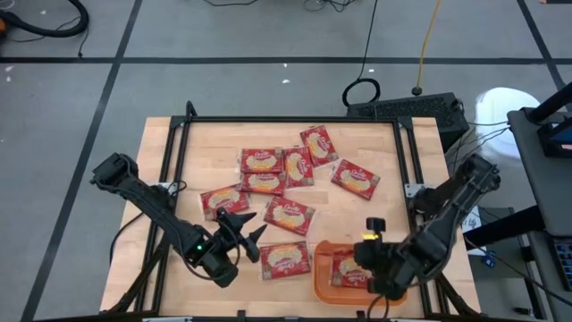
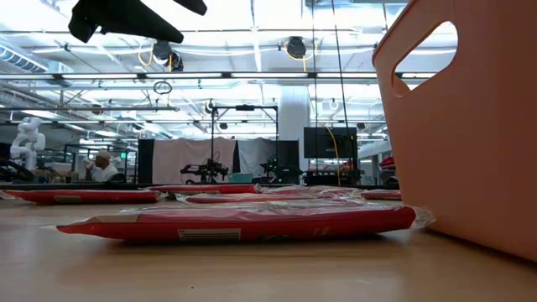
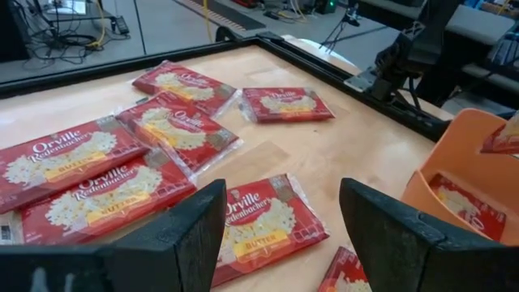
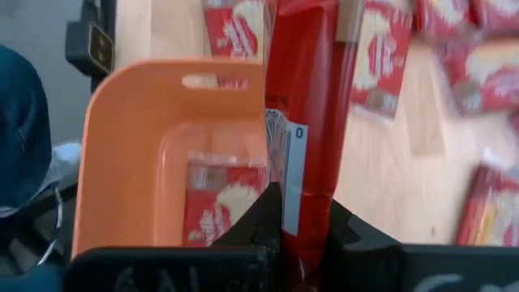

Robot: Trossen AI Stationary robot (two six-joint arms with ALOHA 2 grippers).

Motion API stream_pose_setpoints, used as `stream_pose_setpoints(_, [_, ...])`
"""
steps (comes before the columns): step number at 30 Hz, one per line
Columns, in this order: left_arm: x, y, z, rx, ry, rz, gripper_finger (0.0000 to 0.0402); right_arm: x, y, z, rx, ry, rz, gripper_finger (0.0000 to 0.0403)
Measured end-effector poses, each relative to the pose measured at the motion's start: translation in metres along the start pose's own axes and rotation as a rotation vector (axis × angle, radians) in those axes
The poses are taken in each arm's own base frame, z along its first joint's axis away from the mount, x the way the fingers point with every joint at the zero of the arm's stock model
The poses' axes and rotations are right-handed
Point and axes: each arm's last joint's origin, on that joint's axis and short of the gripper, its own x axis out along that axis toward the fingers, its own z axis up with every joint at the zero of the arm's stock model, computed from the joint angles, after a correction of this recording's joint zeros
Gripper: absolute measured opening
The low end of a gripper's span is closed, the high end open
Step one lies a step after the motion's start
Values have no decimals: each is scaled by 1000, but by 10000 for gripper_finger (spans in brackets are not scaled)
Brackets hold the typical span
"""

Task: Sort popcorn bags into baskets
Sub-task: Put the red popcorn bag into the orange bin

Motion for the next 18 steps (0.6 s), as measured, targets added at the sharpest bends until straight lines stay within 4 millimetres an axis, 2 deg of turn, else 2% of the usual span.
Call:
stream_pose_setpoints(4, [3,-2,-8,19,6,7,243,4,9,-7,96,74,7,18])
stream_pose_setpoints(9, [12,-6,-24,28,17,16,243,14,13,-15,159,144,-88,18])
stream_pose_setpoints(18, [25,-17,-45,3,12,7,243,48,26,-25,123,301,-221,18])
